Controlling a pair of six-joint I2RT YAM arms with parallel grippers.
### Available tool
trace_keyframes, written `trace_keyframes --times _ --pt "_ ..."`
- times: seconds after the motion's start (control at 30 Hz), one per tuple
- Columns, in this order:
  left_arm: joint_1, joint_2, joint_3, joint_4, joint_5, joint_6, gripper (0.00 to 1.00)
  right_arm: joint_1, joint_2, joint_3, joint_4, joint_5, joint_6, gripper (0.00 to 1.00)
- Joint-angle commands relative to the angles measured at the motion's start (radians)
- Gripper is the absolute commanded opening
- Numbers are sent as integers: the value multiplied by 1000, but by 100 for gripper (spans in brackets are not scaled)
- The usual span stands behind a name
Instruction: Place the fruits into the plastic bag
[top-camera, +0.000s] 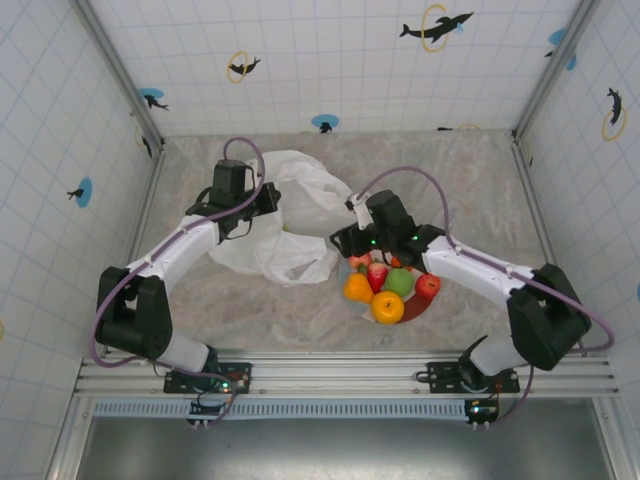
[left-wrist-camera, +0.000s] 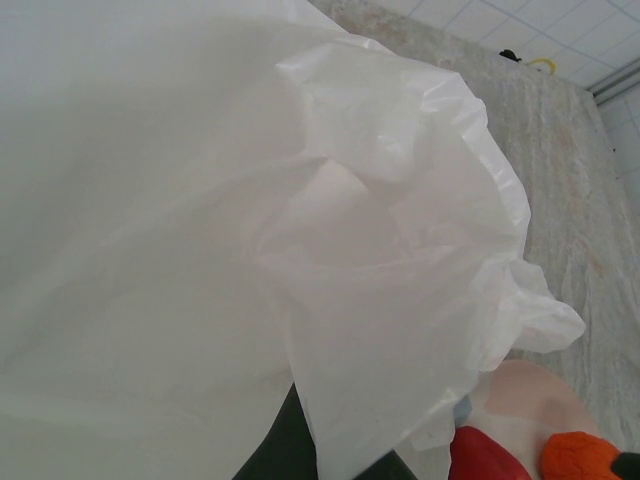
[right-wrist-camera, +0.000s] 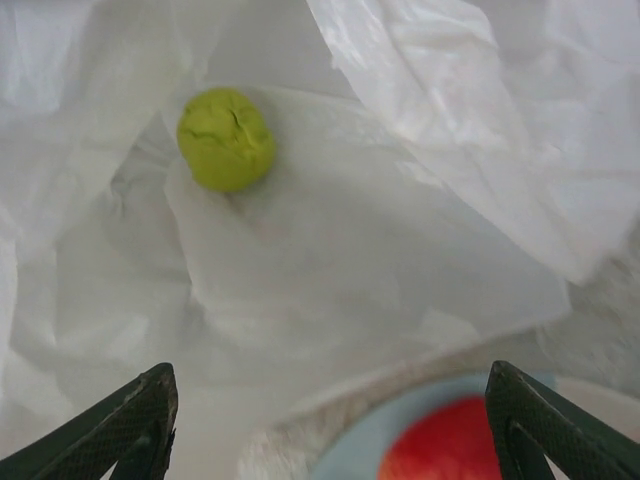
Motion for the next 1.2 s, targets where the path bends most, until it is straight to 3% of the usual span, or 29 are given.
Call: trace_keyframes --times 0.0,0.27,0.57,1.17 --pt "6 5 6 -16 -8 23 0 20 -86 -37 -177 43 -69 83" --pt "5 2 7 -17 -8 23 0 177 -91 -16 -380 113 -215 87" --pt "6 0 7 -19 -10 23 0 221 26 55 -468 152 -266 87" --pt "5 -1 11 -24 -4 24 0 253 136 84 -477 210 -297 83"
